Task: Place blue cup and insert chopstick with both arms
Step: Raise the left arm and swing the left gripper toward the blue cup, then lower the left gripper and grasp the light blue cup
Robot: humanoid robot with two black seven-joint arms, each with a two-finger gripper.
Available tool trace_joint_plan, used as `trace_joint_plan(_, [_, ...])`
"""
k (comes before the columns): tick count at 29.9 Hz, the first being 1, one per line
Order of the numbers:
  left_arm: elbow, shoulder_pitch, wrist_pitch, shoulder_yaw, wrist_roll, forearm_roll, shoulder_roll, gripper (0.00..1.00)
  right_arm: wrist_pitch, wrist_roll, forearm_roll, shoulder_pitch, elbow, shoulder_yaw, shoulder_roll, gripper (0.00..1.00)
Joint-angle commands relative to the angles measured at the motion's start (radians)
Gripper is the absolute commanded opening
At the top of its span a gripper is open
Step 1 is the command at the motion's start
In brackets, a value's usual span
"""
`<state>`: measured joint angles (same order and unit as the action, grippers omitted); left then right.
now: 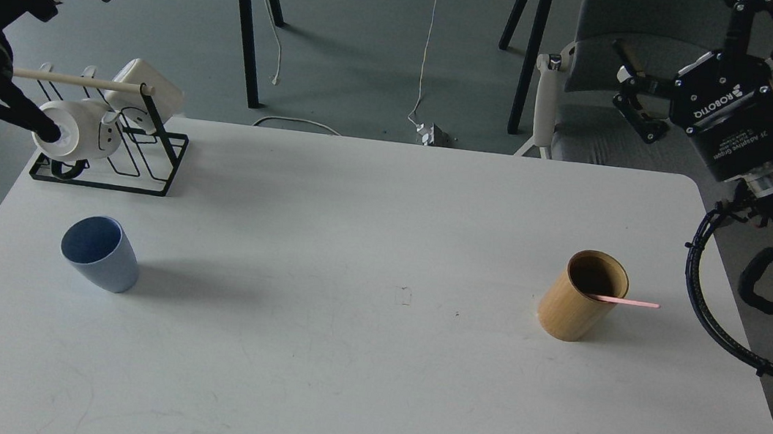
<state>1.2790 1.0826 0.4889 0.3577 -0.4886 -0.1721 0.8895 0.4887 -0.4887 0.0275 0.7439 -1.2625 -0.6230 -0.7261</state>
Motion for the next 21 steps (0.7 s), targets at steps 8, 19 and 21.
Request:
trace_joint_plan(8, [0.074, 0.019, 0.0, -0.098, 0.0, -0.238, 0.311, 1.0, 0.0, 0.0, -0.001, -0.012, 0.0, -0.004, -0.002, 0.99])
trace_joint_plan(19, [0.117, 0.014, -0.085, -0.291, 0.0, -0.864, 0.379, 1.0, 0.0, 0.0, -0.001, -0.021, 0.005, -0.006, -0.003, 0.99])
trace_joint_plan(21, [0.112, 0.014, -0.139, -0.345, 0.0, -0.949, 0.378, 1.0, 0.0, 0.0, -0.001, -0.027, 0.006, -0.006, -0.004, 0.99])
